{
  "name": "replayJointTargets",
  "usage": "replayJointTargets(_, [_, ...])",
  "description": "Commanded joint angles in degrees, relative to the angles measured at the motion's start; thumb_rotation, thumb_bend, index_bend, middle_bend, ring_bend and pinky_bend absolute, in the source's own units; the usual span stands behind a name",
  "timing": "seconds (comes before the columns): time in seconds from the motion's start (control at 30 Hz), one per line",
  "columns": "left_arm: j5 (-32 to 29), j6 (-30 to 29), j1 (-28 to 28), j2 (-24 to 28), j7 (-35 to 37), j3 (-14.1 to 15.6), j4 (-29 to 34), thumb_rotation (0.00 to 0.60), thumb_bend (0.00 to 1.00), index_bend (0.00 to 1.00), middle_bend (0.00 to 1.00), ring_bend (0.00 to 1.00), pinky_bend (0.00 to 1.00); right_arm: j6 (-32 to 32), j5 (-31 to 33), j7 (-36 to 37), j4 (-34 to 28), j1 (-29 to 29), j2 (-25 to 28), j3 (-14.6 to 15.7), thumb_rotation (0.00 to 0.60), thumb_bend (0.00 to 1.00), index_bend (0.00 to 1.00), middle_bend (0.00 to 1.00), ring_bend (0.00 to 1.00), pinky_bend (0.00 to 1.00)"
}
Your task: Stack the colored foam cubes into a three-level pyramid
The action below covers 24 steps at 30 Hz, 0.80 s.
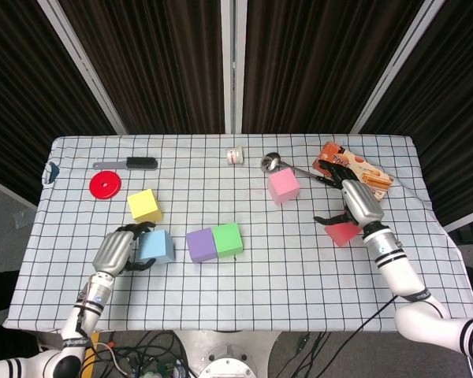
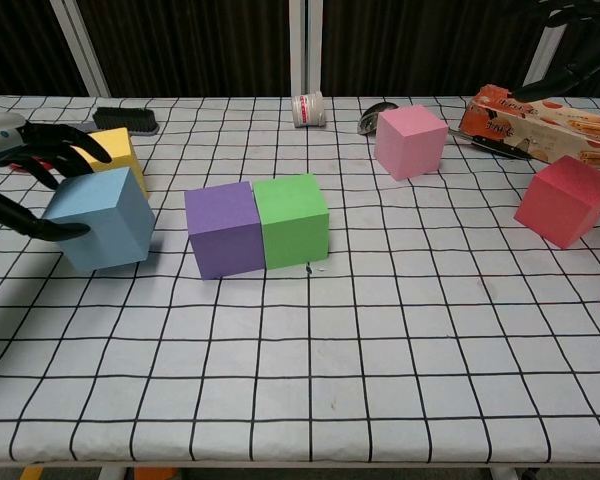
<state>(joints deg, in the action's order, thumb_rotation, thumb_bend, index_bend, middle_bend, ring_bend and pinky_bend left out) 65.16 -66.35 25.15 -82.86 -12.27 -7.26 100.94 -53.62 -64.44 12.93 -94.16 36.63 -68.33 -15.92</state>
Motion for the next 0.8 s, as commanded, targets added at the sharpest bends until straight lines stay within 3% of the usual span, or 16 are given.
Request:
replayJointTargets(0.03, [-0.85, -0.36, 0.42, -0.97, -1.55, -0.24, 0.62, 0.600, 0.23, 0.23, 0.58, 0.25, 0.26, -0.12, -0.07, -0.01, -0.18, -0.20, 0.20, 0.03, 0.600, 0.03, 0.00, 0.11, 0.00, 0.00])
replayJointTargets(0.23, [-3.92, -1.72, 0.53, -2.99, -5.08, -0.52, 1.93, 0.600, 0.24, 0.23, 0.59, 0.26, 0.21, -0.34, -0.15, 0.01, -0.32, -0.53, 0.38, -0.03, 0.600, 0.03, 0.00, 0.11, 0.00, 0.00])
replayJointTargets(0.8, [-9.73, -3.97, 2.24, -7.12, -11.41, -2.35, 2.81, 0.600, 0.26, 0.24, 0.60, 0.27, 0.20, -0.54, -1.37, 1.31, 1.09, -1.20, 0.09, 0.06, 0.600, 0.03, 0.00, 0.11, 0.00, 0.00])
